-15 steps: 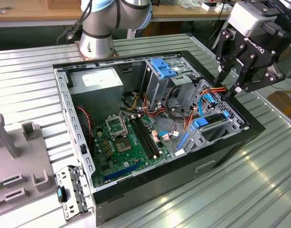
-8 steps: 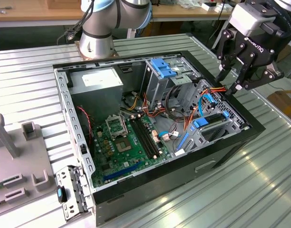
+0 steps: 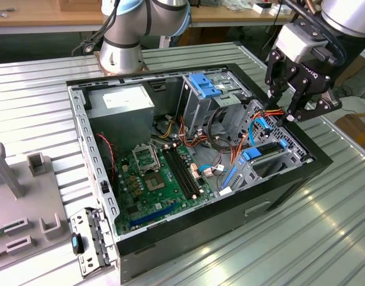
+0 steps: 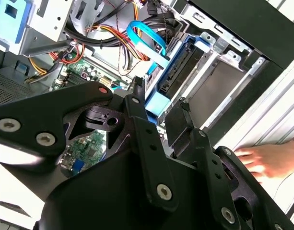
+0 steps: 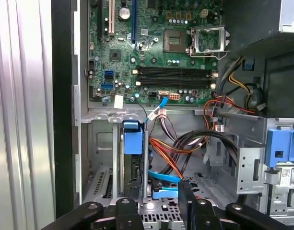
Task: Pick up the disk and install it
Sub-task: 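Insert the disk into the insertion slot, then insert the first disk wire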
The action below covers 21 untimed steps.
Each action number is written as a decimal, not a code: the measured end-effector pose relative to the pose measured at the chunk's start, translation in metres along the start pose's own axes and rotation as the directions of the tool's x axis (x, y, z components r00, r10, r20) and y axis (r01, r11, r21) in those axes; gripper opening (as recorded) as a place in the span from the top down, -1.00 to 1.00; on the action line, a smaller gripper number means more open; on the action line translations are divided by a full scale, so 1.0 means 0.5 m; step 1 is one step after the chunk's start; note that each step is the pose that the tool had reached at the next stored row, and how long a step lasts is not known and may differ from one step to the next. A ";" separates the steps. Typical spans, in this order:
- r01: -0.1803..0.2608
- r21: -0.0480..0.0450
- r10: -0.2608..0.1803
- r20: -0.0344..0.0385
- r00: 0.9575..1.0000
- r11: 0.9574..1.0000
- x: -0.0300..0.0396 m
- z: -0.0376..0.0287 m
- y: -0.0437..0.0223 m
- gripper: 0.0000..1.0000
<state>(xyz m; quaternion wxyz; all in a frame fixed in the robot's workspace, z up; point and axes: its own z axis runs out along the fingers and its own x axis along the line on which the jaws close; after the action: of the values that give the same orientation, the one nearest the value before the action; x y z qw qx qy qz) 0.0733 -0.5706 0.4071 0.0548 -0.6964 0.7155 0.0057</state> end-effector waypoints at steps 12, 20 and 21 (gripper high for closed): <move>0.000 0.000 0.000 0.000 1.000 1.000 -0.001 0.014 0.001 0.11; 0.019 -0.002 -0.019 0.001 1.000 1.000 -0.012 0.016 -0.008 0.11; 0.027 -0.002 -0.027 0.002 1.000 1.000 -0.016 0.016 -0.012 0.11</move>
<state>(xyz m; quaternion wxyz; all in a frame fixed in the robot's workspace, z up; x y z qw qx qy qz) 0.0799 -0.5622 0.4001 0.0548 -0.7059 0.7062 0.0065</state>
